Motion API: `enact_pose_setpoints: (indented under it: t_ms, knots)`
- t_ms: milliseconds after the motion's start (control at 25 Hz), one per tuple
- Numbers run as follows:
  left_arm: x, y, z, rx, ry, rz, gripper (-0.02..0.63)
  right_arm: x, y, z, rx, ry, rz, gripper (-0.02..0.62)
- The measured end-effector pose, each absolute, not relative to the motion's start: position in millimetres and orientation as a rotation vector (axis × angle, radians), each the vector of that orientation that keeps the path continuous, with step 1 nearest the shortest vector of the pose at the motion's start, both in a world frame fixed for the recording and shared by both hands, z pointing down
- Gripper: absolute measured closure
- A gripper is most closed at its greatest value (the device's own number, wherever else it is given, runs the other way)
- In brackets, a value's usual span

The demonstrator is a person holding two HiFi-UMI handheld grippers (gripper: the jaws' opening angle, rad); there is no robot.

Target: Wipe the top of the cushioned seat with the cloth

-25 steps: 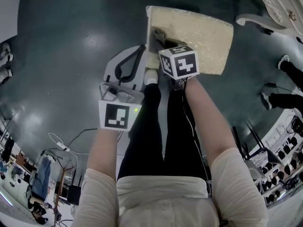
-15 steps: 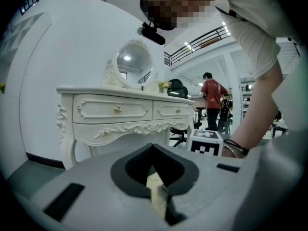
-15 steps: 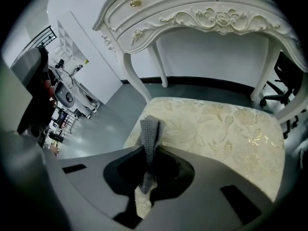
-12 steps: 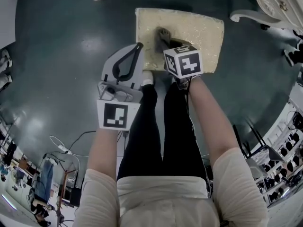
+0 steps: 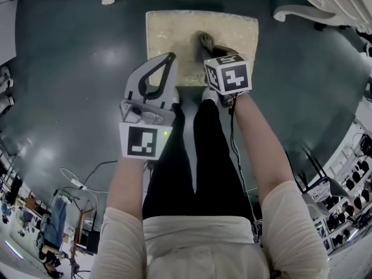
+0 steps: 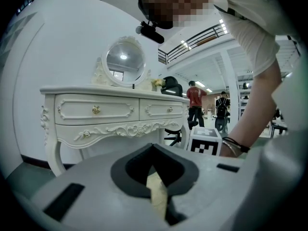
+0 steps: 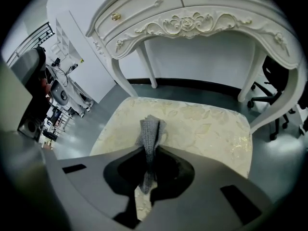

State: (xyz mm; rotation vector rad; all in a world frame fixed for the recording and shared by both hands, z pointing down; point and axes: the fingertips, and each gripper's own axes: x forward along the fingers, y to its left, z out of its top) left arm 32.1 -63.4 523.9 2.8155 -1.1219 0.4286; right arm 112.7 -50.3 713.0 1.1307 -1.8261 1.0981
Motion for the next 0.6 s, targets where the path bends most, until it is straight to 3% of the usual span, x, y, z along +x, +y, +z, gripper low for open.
enact_pose_setpoints:
  t_ms: [600]
  knots:
    - [115.1, -49.6, 520.3, 2.834, -1.100, 0.454, 0.604, 219.2, -29.3, 712.7, 1.187, -1.780, 1.108, 0.565]
